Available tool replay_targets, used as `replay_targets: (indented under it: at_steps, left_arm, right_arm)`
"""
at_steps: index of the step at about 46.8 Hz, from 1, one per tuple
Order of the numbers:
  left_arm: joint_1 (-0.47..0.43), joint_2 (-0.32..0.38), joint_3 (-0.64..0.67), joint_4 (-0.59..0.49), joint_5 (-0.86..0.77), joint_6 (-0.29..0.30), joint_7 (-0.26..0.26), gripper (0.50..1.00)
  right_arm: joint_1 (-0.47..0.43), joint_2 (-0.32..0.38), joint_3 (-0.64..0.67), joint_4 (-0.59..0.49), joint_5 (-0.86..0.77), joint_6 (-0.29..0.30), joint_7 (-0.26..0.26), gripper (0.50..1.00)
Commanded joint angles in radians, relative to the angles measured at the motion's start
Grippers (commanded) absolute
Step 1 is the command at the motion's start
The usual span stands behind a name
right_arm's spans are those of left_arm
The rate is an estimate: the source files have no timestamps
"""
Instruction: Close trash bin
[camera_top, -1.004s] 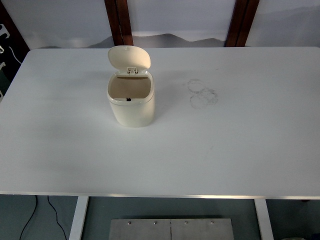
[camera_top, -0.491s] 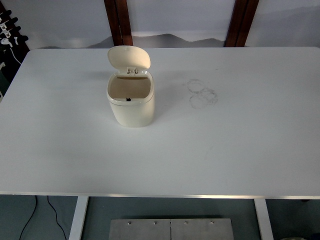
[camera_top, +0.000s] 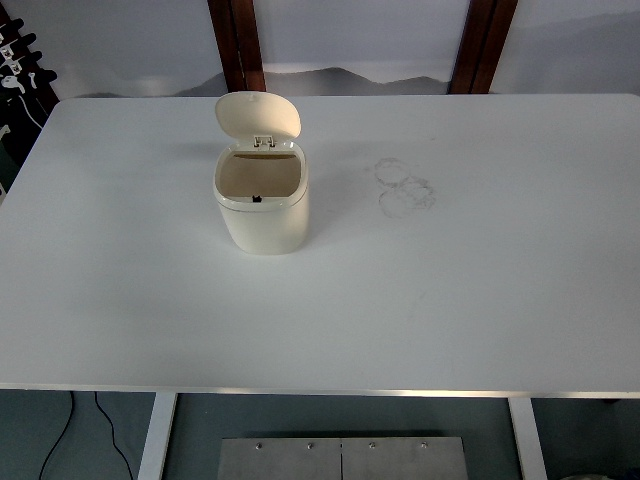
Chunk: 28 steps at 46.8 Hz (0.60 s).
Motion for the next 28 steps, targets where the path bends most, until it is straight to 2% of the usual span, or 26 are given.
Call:
replay_targets:
  at_steps: [1, 7, 19, 24, 28]
  left_arm:
    - [-0.001, 0.0, 0.001, 0.0, 0.001, 0.0, 0.0, 1.0]
    - [-0.031, 0.0, 0.036, -0.015, 0.018, 0.0, 0.002, 1.0]
    - [-0.245, 0.0, 0.319, -0.09, 0.066, 0.0, 0.002, 1.0]
    - [-0.308, -0.002, 0.389, -0.124, 0.113, 0.0, 0.003, 1.0]
    - [-0.338, -0.003, 0.406, -0.152, 0.155, -0.003, 0.037, 1.0]
  right_arm:
    - [0.0, 0.0, 0.0, 0.0, 0.0, 0.0, 0.001, 0.995]
    - [0.0, 0.0, 0.0, 0.0, 0.0, 0.0, 0.001, 0.995]
    - [0.0, 0.0, 0.0, 0.0, 0.0, 0.0, 0.0, 0.995]
    - [0.0, 0.0, 0.0, 0.0, 0.0, 0.0, -0.001, 0.995]
    - [0.0, 0.0, 0.0, 0.0, 0.0, 0.0, 0.001, 0.995]
